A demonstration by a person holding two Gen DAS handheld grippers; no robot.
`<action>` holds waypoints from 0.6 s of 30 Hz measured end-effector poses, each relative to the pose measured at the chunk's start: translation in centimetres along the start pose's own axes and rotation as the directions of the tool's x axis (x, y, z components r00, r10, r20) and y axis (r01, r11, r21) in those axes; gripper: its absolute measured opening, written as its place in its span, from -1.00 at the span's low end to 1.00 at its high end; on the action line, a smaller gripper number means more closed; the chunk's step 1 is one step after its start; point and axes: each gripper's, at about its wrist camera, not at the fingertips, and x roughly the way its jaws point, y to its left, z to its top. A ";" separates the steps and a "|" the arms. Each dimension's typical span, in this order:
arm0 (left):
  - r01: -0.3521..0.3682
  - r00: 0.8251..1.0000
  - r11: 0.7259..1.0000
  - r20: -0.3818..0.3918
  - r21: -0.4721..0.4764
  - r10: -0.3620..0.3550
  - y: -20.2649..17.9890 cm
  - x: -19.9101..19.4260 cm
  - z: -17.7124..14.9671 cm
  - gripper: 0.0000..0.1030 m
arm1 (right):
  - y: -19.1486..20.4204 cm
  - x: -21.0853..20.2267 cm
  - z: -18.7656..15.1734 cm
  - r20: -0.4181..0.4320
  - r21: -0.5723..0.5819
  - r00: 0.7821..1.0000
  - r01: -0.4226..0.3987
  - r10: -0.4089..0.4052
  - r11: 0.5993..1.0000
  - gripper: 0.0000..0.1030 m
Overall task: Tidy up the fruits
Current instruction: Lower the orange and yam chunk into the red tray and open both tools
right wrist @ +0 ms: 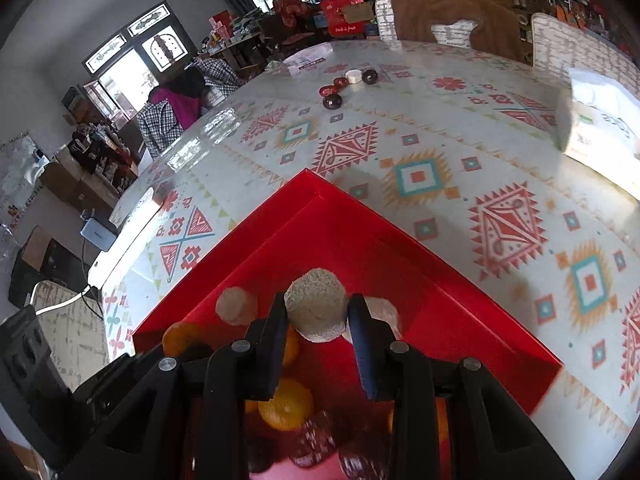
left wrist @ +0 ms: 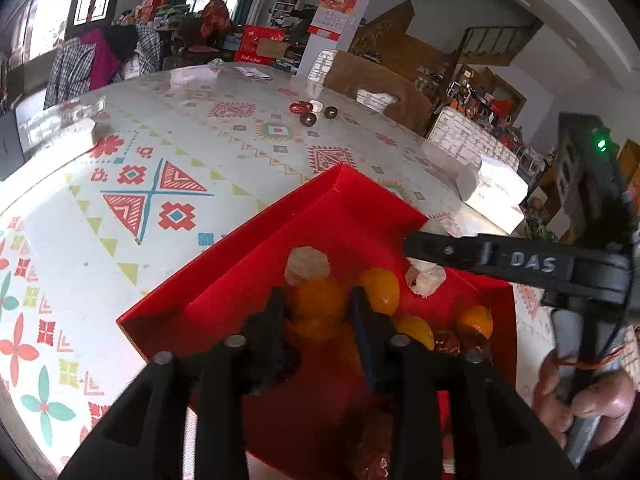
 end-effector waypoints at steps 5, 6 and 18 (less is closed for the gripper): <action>0.001 1.000 1.000 0.015 -0.005 -0.001 0.0 -0.7 0.2 0.23 | -0.3 0.7 0.2 0.010 0.028 1.000 -0.014 0.013 1.000 -0.10; 0.004 1.000 1.000 0.017 -0.004 -0.003 -0.1 -0.8 0.2 0.25 | -0.4 0.5 0.2 0.018 0.033 1.000 -0.019 0.018 0.999 0.10; -0.112 0.990 0.986 0.098 0.124 0.101 -4.2 -3.4 -0.1 0.46 | -0.7 -5.9 -2.5 0.145 -0.017 0.989 0.038 -0.035 0.999 0.17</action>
